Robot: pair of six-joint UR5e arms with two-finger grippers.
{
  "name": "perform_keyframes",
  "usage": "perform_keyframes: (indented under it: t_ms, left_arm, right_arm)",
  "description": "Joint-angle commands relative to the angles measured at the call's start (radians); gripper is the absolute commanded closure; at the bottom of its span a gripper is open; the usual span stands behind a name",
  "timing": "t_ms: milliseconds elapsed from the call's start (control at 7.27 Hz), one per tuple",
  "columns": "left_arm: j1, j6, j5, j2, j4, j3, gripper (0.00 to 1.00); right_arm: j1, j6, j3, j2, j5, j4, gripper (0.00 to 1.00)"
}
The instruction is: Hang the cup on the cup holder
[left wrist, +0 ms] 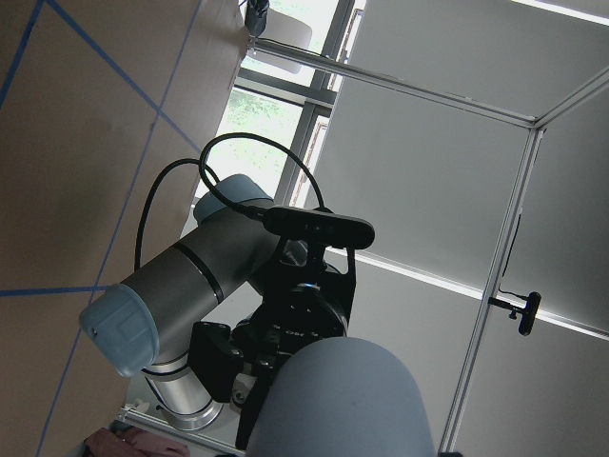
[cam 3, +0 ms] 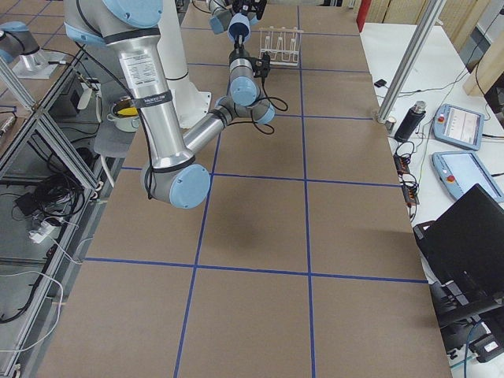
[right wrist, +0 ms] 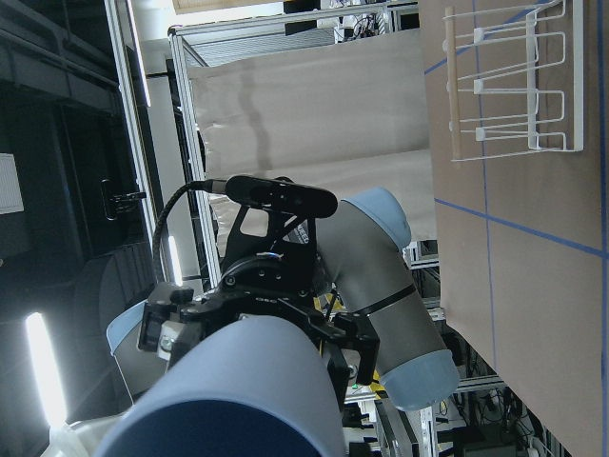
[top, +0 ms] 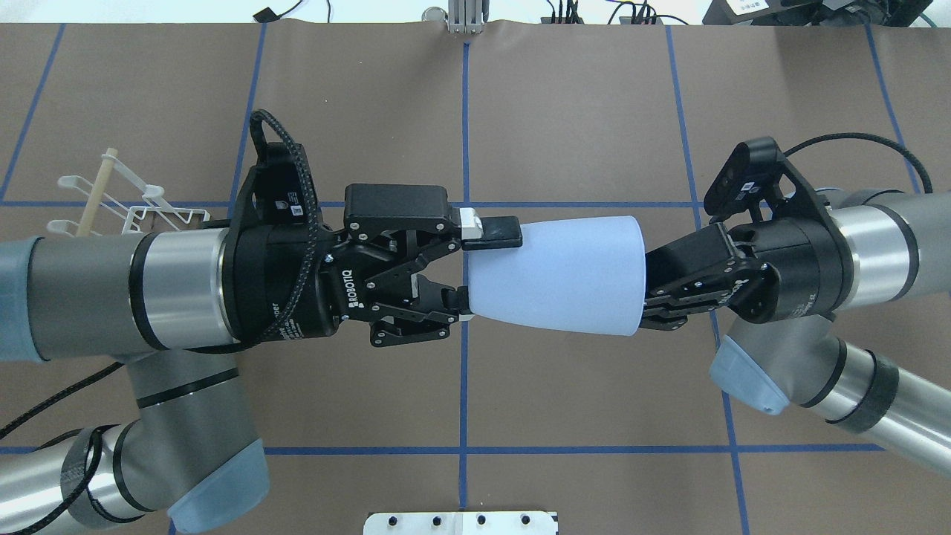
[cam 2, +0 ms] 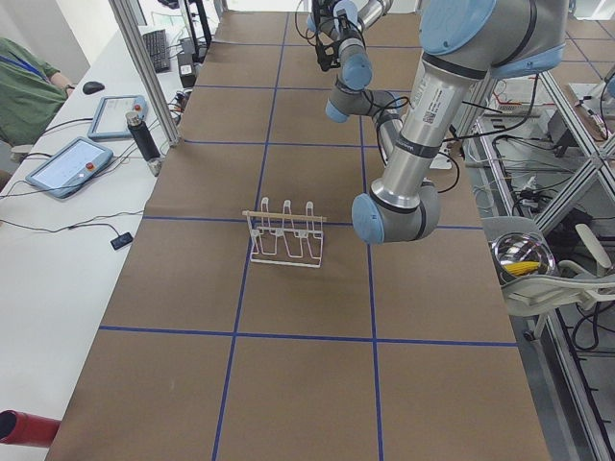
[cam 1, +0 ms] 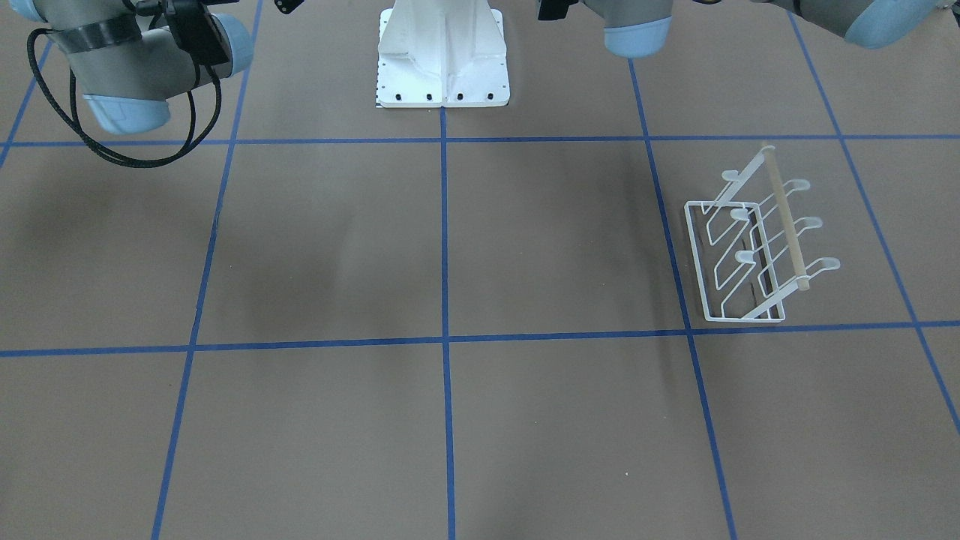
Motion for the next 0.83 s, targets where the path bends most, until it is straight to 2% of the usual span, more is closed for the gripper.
perform_keyframes:
  t_ms: [0,275,688]
  left_arm:
    - [0.0,0.001,-0.002,0.008,0.0,0.0,1.0]
    - [-0.002,0.002,-0.002,0.011,0.0,0.0,1.0]
    - [-0.008,0.011,-0.003,0.016,0.0,0.0,1.0]
  right_arm:
    - [-0.06,-0.004,-0.005,-0.003,-0.07,-0.005,0.09]
    - [-0.059,-0.007,-0.004,-0.009,-0.078,-0.006,0.01]
    - [0.036,-0.022,-0.007,-0.066,-0.07,-0.004,0.0]
